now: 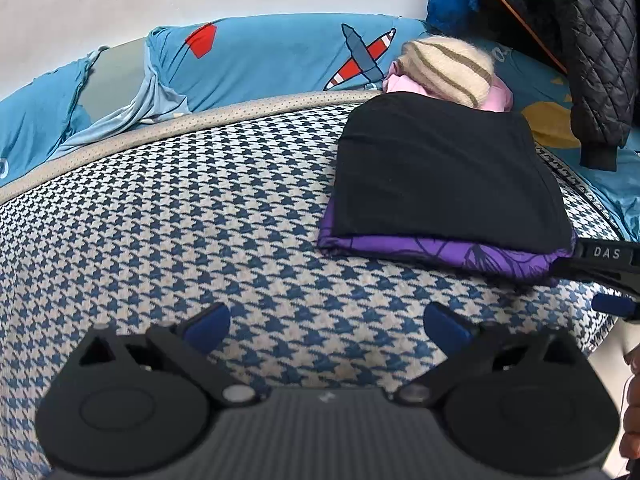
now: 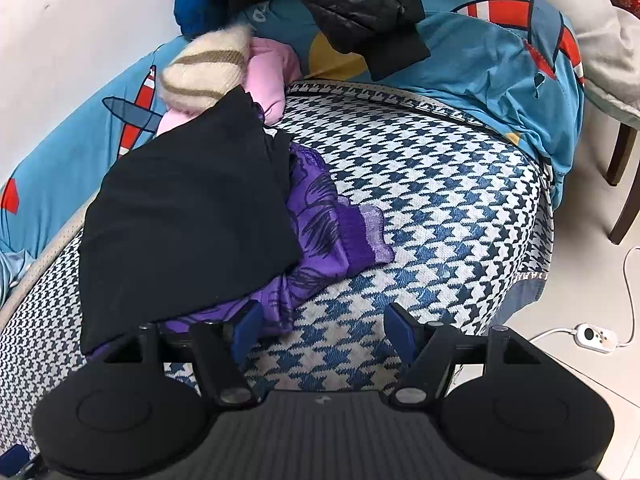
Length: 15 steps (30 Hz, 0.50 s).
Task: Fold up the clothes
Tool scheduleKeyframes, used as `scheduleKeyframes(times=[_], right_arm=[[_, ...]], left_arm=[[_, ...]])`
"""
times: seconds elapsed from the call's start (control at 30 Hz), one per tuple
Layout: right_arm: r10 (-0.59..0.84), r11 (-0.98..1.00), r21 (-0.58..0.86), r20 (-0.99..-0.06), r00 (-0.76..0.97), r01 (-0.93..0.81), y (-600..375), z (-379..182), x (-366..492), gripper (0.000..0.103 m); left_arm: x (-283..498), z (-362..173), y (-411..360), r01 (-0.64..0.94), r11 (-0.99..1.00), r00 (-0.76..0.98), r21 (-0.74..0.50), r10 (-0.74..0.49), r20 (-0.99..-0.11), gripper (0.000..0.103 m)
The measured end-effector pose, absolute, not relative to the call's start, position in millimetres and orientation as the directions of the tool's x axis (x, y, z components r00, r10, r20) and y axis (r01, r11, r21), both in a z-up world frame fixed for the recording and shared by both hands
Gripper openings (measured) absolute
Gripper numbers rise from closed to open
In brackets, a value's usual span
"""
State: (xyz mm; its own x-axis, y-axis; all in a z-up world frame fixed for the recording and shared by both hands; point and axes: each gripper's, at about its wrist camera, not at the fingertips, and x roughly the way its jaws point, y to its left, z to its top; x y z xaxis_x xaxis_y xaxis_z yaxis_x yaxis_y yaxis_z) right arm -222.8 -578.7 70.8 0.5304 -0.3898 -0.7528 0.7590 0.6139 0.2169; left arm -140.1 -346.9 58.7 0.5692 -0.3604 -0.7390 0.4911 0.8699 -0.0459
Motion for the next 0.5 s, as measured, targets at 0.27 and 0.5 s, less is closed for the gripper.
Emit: scheduleKeyframes(times=[0.27, 0.5], right_arm=[[-0.399, 0.648, 0.183, -0.745, 0.534, 0.739, -563.5, 77.2, -232.1, 0.080], [-0.400, 0.704, 0.149, -0.724, 0.561, 0.695, -548.8, 84.5, -234.3, 0.090]], left_arm=[[-143.4, 59.6, -338.9, 0.480, 0.876, 0.567, -0.051, -0.354, -0.744, 0.103], [-148.1, 57.2, -336.0, 0.482, 0.875, 0.559, -0.040, -0.342, -0.755, 0.103]])
